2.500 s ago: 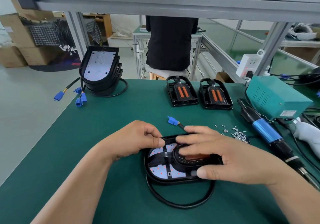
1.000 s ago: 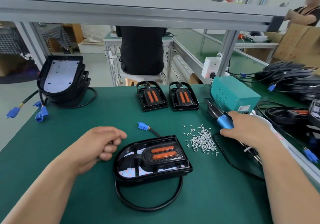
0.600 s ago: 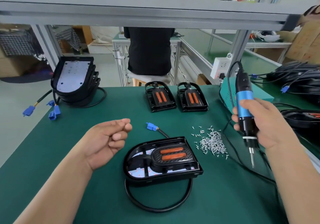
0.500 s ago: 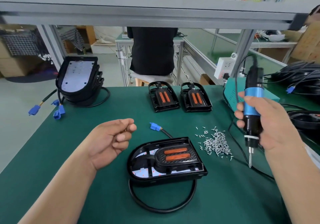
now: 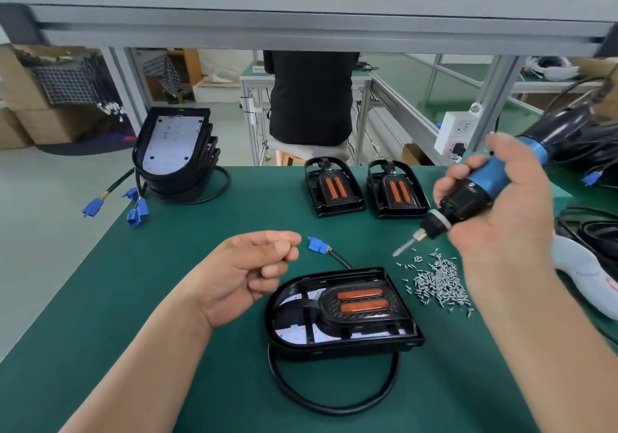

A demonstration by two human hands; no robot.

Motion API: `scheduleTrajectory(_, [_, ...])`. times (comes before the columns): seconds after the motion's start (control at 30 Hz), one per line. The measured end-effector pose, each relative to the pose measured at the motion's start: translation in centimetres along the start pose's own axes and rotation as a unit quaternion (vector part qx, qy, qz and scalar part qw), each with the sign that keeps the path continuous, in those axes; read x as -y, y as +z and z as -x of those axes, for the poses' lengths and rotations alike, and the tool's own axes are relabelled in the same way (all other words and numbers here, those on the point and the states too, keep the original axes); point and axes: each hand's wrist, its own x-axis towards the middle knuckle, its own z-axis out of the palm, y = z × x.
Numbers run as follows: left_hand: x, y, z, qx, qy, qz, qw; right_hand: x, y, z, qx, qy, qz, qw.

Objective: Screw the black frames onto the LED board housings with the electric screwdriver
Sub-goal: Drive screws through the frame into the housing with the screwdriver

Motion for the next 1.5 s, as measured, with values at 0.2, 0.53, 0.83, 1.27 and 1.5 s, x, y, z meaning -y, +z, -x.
scheduleTrajectory(0.2, [0.1,0.4,-0.1,0.008,0.007,-0.045,0.999,-5.0,2.4,2.1,-0.005,0.045,-0.041,0.998])
scheduleTrajectory(0.53, [0.4,0.6,-0.1,-0.007,0.0,-0.09,0.996,-7.9,1.8,3.1,-0.046,0.059,-0.036,0.997])
scheduleTrajectory(0.83, [0.7,1.5,0.0,0.013,0.015,-0.084,0.996,-7.3,2.4,3.2,-0.009,0.026,-0.074,0.997])
scheduleTrajectory(1.27, [0.8,1.7,0.1,0.033,0.025,-0.115,0.993,-7.9,2.2,3.3,-0.006,0.02,-0.065,0.998])
scheduleTrajectory(1.5, [0.9,1.6,-0.1,0.035,0.026,-0.138,0.989,-8.0,2.1,3.2,-0.007,0.015,-0.062,0.998])
